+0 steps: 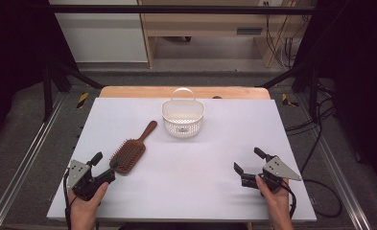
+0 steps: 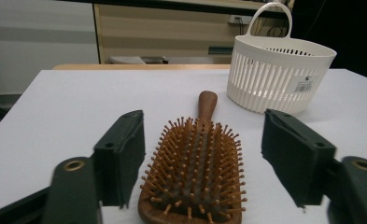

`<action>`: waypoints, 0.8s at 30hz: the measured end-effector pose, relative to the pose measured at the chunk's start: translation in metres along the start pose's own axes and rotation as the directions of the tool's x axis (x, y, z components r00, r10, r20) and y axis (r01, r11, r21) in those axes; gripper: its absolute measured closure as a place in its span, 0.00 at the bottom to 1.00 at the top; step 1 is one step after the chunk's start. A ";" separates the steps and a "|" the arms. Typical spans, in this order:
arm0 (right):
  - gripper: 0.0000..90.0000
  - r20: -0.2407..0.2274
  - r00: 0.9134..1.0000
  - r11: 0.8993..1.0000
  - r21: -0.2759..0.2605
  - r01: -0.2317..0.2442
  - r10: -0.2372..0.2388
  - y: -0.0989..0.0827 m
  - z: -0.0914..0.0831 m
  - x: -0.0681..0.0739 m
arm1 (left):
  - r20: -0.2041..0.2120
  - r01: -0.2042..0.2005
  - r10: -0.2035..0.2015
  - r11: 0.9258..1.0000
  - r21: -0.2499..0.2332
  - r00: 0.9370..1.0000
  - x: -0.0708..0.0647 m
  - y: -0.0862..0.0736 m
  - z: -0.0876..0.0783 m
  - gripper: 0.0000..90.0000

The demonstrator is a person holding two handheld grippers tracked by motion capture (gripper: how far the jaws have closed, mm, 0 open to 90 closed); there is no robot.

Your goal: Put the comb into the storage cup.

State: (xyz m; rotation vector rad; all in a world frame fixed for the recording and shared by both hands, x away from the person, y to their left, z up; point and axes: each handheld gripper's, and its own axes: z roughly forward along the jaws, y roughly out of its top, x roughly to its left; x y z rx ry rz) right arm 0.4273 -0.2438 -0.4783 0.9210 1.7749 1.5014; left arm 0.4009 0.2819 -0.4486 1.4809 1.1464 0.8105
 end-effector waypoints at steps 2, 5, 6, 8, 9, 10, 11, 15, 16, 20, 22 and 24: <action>0.06 -0.002 1.000 1.000 0.002 0.000 0.000 0.000 0.001 0.000 | 0.009 0.012 -0.012 1.000 0.010 1.000 -0.002 0.003 0.001 0.44; 0.06 -0.005 1.000 1.000 0.000 0.006 -0.006 0.000 0.002 0.000 | 0.043 -0.010 0.008 0.999 0.048 0.999 -0.011 0.015 0.010 0.53; 0.06 -0.005 1.000 1.000 0.000 0.006 -0.006 0.000 0.002 0.000 | 0.043 -0.010 0.008 0.999 0.048 0.999 -0.011 0.015 0.010 0.59; 0.07 -0.011 1.000 1.000 0.006 0.023 -0.023 0.001 0.004 0.002 | 0.055 -0.012 0.007 0.996 0.092 0.998 -0.014 0.025 0.023 0.62; 0.07 -0.011 1.000 1.000 0.006 0.025 -0.025 0.001 0.005 0.002 | 0.053 -0.016 0.010 0.995 0.101 0.999 -0.015 0.030 0.029 0.65; 0.07 -0.011 1.000 1.000 0.006 0.025 -0.025 0.001 0.005 0.002 | 0.053 -0.016 0.010 0.995 0.101 0.999 -0.015 0.030 0.029 0.69; 0.07 -0.011 1.000 1.000 0.003 0.024 -0.024 0.002 0.005 0.002 | 0.051 -0.020 0.014 0.993 0.114 0.999 -0.017 0.035 0.035 0.69; 0.07 -0.022 0.999 0.999 0.010 0.032 -0.032 0.002 0.006 0.005 | 0.067 -0.050 0.038 0.980 0.193 0.997 -0.024 0.053 0.062 0.81; 0.07 -0.024 0.999 0.999 0.009 0.035 -0.034 0.002 0.007 0.006 | 0.067 -0.050 0.038 0.980 0.193 0.997 -0.024 0.053 0.062 0.83; 0.07 -0.033 0.998 0.999 0.007 0.045 -0.045 0.003 0.007 0.008 | 0.080 -0.079 0.061 0.966 0.247 0.995 -0.029 0.062 0.084 0.91; 0.07 -0.035 0.999 0.999 0.006 0.042 -0.042 0.003 0.007 0.008 | 0.090 -0.083 0.060 0.958 0.275 0.994 -0.030 0.064 0.095 0.94; 0.07 -0.035 0.999 0.999 0.004 0.038 -0.038 0.003 0.007 0.008 | 0.093 -0.084 0.058 0.950 0.302 0.994 -0.029 0.064 0.105 0.99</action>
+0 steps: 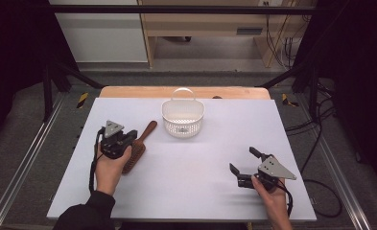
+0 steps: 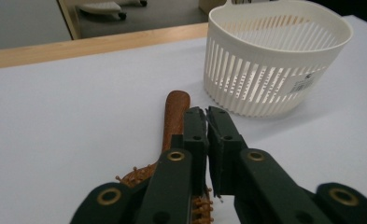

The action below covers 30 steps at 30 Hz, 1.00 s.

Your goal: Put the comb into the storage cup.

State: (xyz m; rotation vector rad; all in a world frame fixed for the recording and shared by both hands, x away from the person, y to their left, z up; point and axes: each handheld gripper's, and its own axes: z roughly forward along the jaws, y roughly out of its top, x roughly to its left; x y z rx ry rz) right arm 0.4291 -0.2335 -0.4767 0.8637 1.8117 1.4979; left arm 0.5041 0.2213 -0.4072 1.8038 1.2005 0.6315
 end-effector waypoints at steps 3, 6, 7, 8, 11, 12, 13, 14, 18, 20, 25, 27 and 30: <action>0.07 0.001 1.000 1.000 -0.004 -0.003 0.003 0.000 0.000 -0.001 | -0.011 0.002 -0.002 0.999 0.041 1.000 0.004 0.002 0.013 1.00; 0.07 -0.001 1.000 1.000 -0.005 -0.006 0.006 0.000 -0.001 -0.001 | -0.031 -0.001 0.004 0.997 0.081 1.000 0.010 0.002 0.024 1.00; 0.07 -0.002 1.000 1.000 -0.003 -0.004 0.004 0.000 -0.001 -0.001 | -0.031 0.007 -0.004 0.994 0.112 1.000 0.014 0.001 0.031 1.00; 0.07 -0.003 1.000 1.000 -0.003 -0.005 0.005 0.000 -0.001 -0.001 | -0.033 0.006 -0.002 0.992 0.126 0.999 0.016 0.000 0.035 1.00; 0.07 -0.005 1.000 1.000 -0.002 -0.002 0.002 0.000 0.000 0.000 | -0.036 0.004 0.002 0.988 0.151 0.999 0.018 -0.002 0.040 1.00; 0.07 -0.005 1.000 1.000 -0.002 -0.002 0.002 0.000 0.000 0.000 | -0.037 0.000 0.006 0.987 0.161 0.999 0.020 -0.003 0.042 1.00; 0.07 -0.005 1.000 1.000 -0.003 -0.005 0.005 0.000 -0.001 0.000 | -0.048 0.007 0.002 0.985 0.174 0.999 0.022 -0.004 0.046 1.00; 0.07 -0.004 1.000 1.000 -0.003 -0.006 0.006 0.000 -0.001 -0.001 | -0.053 0.009 0.000 0.984 0.180 0.999 0.024 -0.004 0.047 1.00; 0.07 -0.007 1.000 1.000 -0.001 -0.006 0.006 0.000 0.000 -0.001 | -0.061 -0.014 0.028 0.975 0.220 0.998 0.026 -0.004 0.053 1.00; 0.07 -0.009 1.000 1.000 0.000 -0.005 0.005 0.000 0.000 -0.001 | -0.067 -0.008 0.025 0.971 0.239 0.997 0.028 -0.004 0.058 1.00; 0.07 -0.007 1.000 1.000 -0.003 -0.007 0.007 0.000 -0.001 -0.002 | -0.082 0.000 0.024 0.960 0.281 0.996 0.034 -0.003 0.068 1.00; 0.07 -0.007 1.000 1.000 -0.003 -0.009 0.009 0.000 -0.002 -0.002 | -0.079 -0.003 0.028 0.954 0.300 0.997 0.036 -0.002 0.071 1.00; 0.07 -0.008 1.000 1.000 -0.001 -0.009 0.009 0.000 -0.002 -0.002 | -0.072 -0.009 0.034 0.946 0.325 0.997 0.036 -0.001 0.075 1.00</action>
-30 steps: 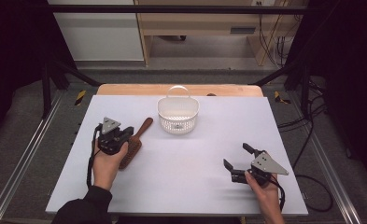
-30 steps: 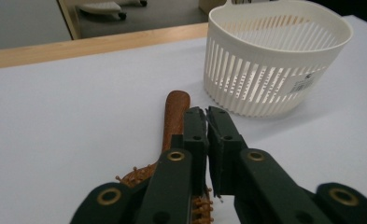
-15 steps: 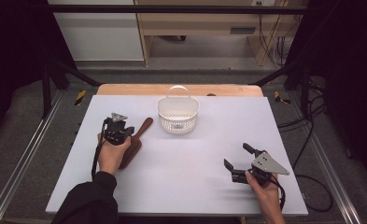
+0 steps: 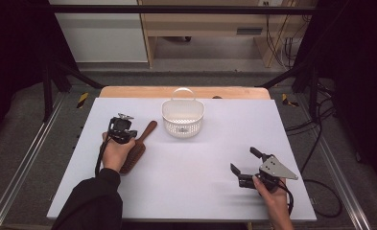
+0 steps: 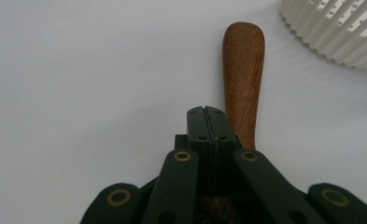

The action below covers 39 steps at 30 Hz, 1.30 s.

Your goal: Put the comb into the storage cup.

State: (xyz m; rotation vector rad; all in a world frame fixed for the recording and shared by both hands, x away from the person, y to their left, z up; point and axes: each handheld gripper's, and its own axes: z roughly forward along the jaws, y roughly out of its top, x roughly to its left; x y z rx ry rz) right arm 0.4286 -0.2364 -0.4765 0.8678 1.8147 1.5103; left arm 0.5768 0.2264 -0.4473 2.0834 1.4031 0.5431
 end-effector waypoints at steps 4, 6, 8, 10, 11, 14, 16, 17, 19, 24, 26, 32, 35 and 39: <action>0.07 -0.001 1.000 1.000 0.001 0.000 0.000 0.000 0.000 0.000 | -0.005 -0.021 0.021 0.999 0.036 1.000 -0.002 0.002 0.004 1.00; 0.07 -0.002 1.000 1.000 0.002 0.000 0.000 0.000 0.000 0.000 | -0.005 -0.029 0.029 0.998 0.048 1.000 -0.002 0.003 0.005 1.00; 0.07 -0.002 1.000 1.000 0.002 -0.001 0.001 0.000 0.000 0.000 | 0.003 -0.037 0.037 0.997 0.069 0.999 -0.004 0.003 0.008 1.00; 0.07 -0.001 1.000 1.000 0.002 -0.003 0.003 0.000 0.000 0.000 | -0.001 -0.045 0.045 0.996 0.073 0.999 -0.005 0.004 0.009 1.00; 0.07 -0.001 1.000 1.000 0.003 -0.003 0.003 0.000 0.000 0.000 | 0.002 -0.050 0.050 0.995 0.082 0.999 -0.006 0.005 0.010 1.00; 0.07 -0.004 1.000 1.000 0.006 -0.001 0.001 0.000 0.000 0.000 | 0.009 -0.054 0.054 0.994 0.096 0.999 -0.008 0.007 0.010 1.00; 0.07 -0.005 1.000 1.000 0.006 -0.003 0.003 -0.001 -0.001 0.000 | 0.013 -0.062 0.061 0.993 0.102 0.998 -0.010 0.008 0.011 1.00; 0.07 -0.005 1.000 1.000 0.005 -0.003 0.003 -0.001 -0.001 0.000 | 0.016 -0.065 0.063 0.993 0.104 0.998 -0.011 0.008 0.011 1.00; 0.07 -0.003 1.000 1.000 0.005 -0.003 0.004 0.000 -0.001 0.000 | 0.019 -0.072 0.070 0.992 0.106 0.997 -0.013 0.008 0.012 1.00; 0.07 -0.001 1.000 1.000 0.004 -0.009 0.009 -0.001 -0.002 -0.001 | 0.010 -0.096 0.096 0.989 0.110 0.995 -0.018 0.008 0.012 1.00; 0.07 -0.001 1.000 1.000 0.003 -0.009 0.009 -0.001 -0.002 0.000 | 0.012 -0.096 0.096 0.989 0.110 0.995 -0.018 0.008 0.012 1.00; 0.07 0.000 1.000 1.000 0.003 -0.009 0.009 -0.001 -0.002 -0.001 | 0.011 -0.107 0.106 0.988 0.112 0.994 -0.019 0.007 0.010 1.00; 0.07 0.000 1.000 1.000 0.004 -0.009 0.009 -0.001 -0.002 -0.001 | 0.013 -0.119 0.118 0.985 0.122 0.993 -0.020 0.006 0.009 1.00; 0.07 0.000 1.000 1.000 0.005 -0.011 0.011 -0.001 -0.002 0.000 | 0.017 -0.145 0.144 0.982 0.119 0.989 -0.027 0.001 0.008 1.00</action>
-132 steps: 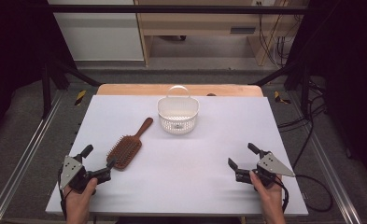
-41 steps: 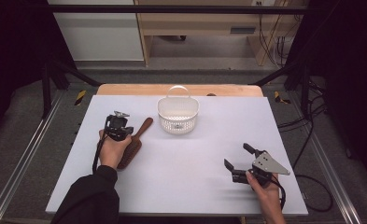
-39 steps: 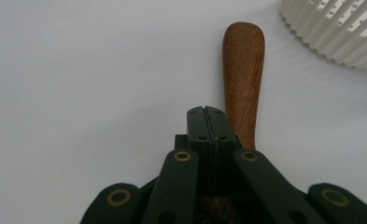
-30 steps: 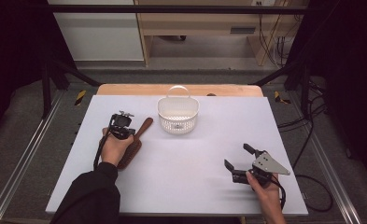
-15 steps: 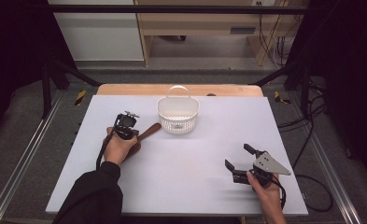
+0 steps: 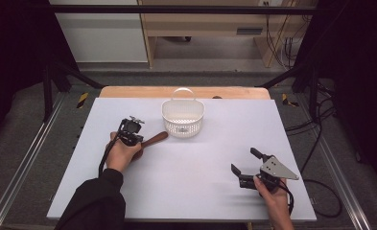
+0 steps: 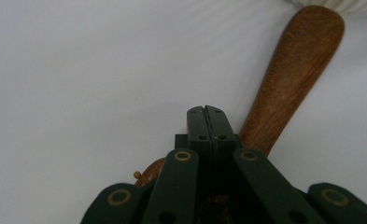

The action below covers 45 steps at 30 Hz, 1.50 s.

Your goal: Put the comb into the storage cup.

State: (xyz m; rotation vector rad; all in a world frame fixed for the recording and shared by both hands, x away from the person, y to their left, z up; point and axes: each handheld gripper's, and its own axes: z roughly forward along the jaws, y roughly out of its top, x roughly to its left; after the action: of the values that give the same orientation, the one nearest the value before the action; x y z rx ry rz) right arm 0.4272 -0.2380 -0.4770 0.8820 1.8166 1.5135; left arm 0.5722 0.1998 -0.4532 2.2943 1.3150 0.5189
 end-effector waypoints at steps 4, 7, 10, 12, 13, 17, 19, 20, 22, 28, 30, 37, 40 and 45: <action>0.07 0.000 1.000 1.000 0.001 -0.004 0.004 0.000 0.000 0.000 | -0.009 -0.022 0.022 1.000 -0.004 1.000 -0.005 -0.006 -0.004 1.00; 0.07 -0.001 1.000 1.000 0.002 -0.004 0.004 0.000 0.000 0.000 | -0.004 -0.015 0.015 1.000 -0.019 1.000 -0.006 -0.013 -0.008 1.00; 0.07 -0.004 1.000 1.000 0.003 -0.005 0.005 0.000 0.000 0.001 | 0.013 -0.005 0.006 1.000 -0.023 1.000 -0.008 -0.020 -0.011 1.00; 0.07 -0.005 1.000 1.000 0.005 -0.005 0.005 0.000 0.000 0.001 | 0.019 -0.006 0.007 1.000 -0.026 1.000 -0.011 -0.024 -0.012 1.00; 0.07 -0.005 1.000 1.000 0.006 -0.006 0.006 0.000 0.000 0.001 | 0.019 -0.006 0.007 1.000 -0.026 1.000 -0.011 -0.024 -0.012 1.00; 0.07 -0.003 1.000 1.000 0.001 -0.009 0.009 0.000 0.000 0.001 | 0.037 -0.012 0.013 0.999 -0.033 0.999 -0.019 -0.031 -0.015 1.00; 0.07 -0.004 1.000 1.000 0.001 -0.007 0.007 0.000 -0.001 0.001 | 0.039 -0.017 0.018 0.999 -0.038 0.999 -0.022 -0.035 -0.018 1.00; 0.07 -0.003 1.000 1.000 -0.001 -0.007 0.007 0.000 -0.001 0.001 | 0.043 -0.012 0.015 0.999 -0.048 0.999 -0.024 -0.038 -0.020 1.00; 0.07 -0.006 1.000 1.000 0.000 -0.006 0.006 0.001 -0.001 0.002 | 0.052 -0.013 0.016 0.998 -0.056 0.999 -0.028 -0.046 -0.024 1.00; 0.07 -0.009 1.000 1.000 -0.002 -0.003 0.003 0.001 -0.001 0.002 | 0.056 -0.015 0.019 0.997 -0.072 0.998 -0.033 -0.060 -0.030 1.00; 0.07 -0.008 1.000 1.000 -0.006 -0.006 0.006 0.002 -0.002 0.002 | 0.058 -0.008 0.012 0.997 -0.081 0.998 -0.032 -0.069 -0.035 1.00; 0.07 -0.010 1.000 1.000 -0.007 -0.004 0.004 0.002 -0.002 0.002 | 0.073 0.024 -0.017 0.994 -0.103 0.997 -0.025 -0.090 -0.046 1.00; 0.07 -0.010 1.000 1.000 -0.007 -0.004 0.004 0.002 -0.002 0.002 | 0.072 0.027 -0.019 0.994 -0.105 0.997 -0.022 -0.097 -0.051 1.00; 0.07 -0.008 1.000 1.000 -0.010 -0.007 0.007 0.002 -0.002 0.002 | 0.051 0.030 -0.025 0.994 -0.105 0.998 -0.014 -0.107 -0.061 1.00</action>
State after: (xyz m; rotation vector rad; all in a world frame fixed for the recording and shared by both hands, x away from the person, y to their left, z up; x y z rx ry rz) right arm 0.4250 -0.2372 -0.4749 0.8798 1.8116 1.5315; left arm 0.4576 0.2474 -0.4620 2.1861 1.2631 0.5075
